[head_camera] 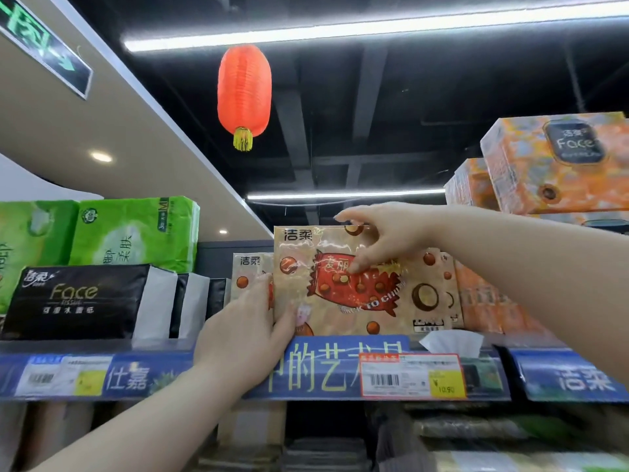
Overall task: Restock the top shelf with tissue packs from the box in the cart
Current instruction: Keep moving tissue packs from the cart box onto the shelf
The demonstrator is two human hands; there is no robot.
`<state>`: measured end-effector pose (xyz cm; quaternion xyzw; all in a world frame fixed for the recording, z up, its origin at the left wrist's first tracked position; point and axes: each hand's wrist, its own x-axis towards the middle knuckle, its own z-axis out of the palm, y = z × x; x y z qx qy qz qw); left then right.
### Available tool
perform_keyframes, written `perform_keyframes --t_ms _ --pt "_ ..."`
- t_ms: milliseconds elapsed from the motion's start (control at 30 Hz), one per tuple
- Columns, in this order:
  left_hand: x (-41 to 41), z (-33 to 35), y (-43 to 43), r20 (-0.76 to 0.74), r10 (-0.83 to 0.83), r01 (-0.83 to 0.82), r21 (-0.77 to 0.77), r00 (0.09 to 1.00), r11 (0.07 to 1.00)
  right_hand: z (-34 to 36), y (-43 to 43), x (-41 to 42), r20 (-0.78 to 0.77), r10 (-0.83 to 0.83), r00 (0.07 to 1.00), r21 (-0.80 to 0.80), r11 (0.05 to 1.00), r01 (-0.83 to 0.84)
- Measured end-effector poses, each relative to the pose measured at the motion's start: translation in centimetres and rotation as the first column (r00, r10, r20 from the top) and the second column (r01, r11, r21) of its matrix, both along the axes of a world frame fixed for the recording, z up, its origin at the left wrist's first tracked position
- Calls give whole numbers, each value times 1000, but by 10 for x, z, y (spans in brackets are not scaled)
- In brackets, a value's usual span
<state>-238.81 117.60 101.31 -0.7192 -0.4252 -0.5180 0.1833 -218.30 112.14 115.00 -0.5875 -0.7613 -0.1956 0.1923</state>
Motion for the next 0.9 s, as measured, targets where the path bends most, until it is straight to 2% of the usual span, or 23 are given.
perform_keyframes --t_ms 100,400,700,833,900 --pt "1 -1 -1 -3 2 -2 16 1000 1000 5 10 2 -3 -23 1000 -82 996 22" --pt "1 -1 4 -7 40 -39 41 999 998 10 15 39 14 -106 994 1 994 106" --pt "3 -2 7 -1 37 -37 75 999 996 1 35 80 25 -299 954 122 948 294" --pt "3 -3 7 2 34 -34 86 999 996 -3 51 84 -1 -267 964 143 954 264" --pt "2 -3 6 2 40 -40 86 999 996 -2 54 87 -44 -244 969 88 965 247"
